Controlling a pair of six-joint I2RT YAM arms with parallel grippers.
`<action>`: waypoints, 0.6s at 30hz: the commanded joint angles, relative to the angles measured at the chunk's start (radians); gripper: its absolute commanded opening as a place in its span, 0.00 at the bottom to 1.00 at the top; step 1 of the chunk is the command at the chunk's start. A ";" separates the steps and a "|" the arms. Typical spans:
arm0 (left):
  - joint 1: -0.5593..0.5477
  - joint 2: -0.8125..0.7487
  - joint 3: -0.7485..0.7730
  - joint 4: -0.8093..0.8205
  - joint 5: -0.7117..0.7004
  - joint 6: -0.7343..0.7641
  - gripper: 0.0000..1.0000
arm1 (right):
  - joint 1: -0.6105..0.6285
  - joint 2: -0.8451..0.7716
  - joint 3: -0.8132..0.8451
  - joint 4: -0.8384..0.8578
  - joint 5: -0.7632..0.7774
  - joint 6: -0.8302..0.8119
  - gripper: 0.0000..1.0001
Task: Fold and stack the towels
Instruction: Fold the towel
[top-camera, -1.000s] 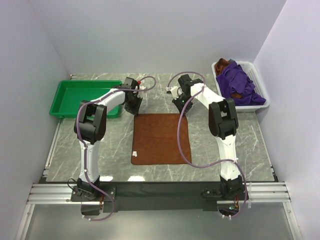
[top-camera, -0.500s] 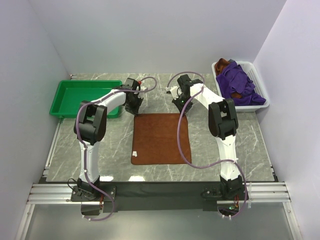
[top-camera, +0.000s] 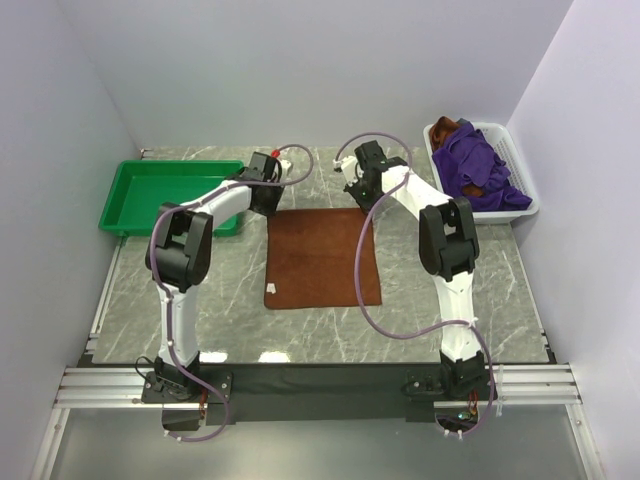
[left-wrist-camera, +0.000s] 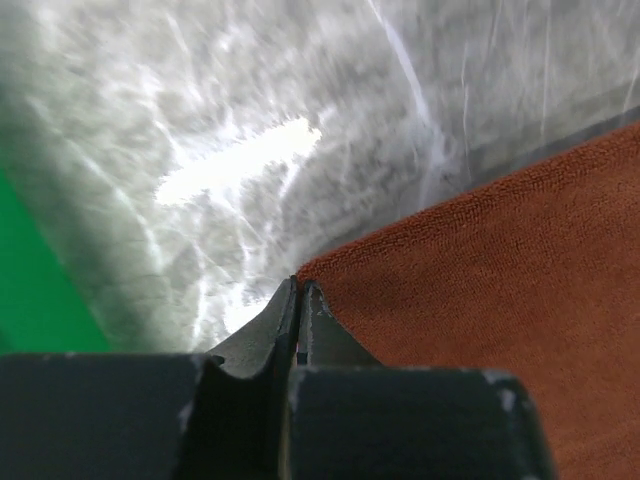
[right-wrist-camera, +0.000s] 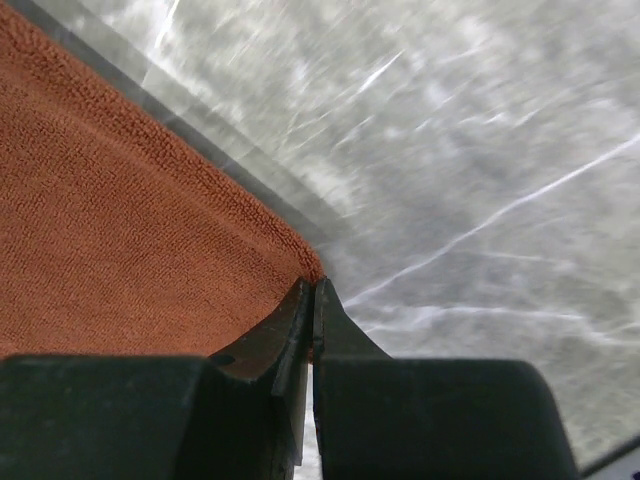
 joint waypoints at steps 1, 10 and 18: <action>0.014 -0.102 -0.029 0.086 -0.096 -0.009 0.01 | -0.013 -0.111 -0.025 0.074 0.112 0.010 0.00; 0.014 -0.246 -0.163 0.182 -0.091 -0.029 0.01 | 0.010 -0.271 -0.218 0.241 0.202 0.011 0.00; 0.006 -0.374 -0.293 0.231 -0.064 -0.095 0.01 | 0.056 -0.383 -0.394 0.339 0.281 0.025 0.00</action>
